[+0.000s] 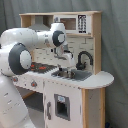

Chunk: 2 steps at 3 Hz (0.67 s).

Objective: Play with the kitchen

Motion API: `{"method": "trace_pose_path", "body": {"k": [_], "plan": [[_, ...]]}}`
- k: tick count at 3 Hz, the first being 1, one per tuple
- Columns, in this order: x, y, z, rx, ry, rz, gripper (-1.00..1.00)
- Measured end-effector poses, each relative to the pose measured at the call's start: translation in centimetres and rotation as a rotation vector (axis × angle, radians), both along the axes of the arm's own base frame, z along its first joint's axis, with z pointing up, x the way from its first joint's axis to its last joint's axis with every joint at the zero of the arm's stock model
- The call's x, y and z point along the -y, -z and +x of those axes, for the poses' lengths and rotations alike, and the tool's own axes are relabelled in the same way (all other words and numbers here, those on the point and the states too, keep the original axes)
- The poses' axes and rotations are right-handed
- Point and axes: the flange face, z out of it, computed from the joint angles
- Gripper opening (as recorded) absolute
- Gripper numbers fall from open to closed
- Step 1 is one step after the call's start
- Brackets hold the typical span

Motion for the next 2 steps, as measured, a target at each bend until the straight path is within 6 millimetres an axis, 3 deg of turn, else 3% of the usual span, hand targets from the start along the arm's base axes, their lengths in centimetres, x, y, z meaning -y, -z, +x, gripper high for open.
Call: {"method": "trace_pose_path", "body": {"k": [1,2], "plan": [[0.8,1.9,1.5,-0.037,-0.076,-0.022,1.00],[3.7,1.7,3.1,0.015,-0.077,-0.054,1.00]]}}
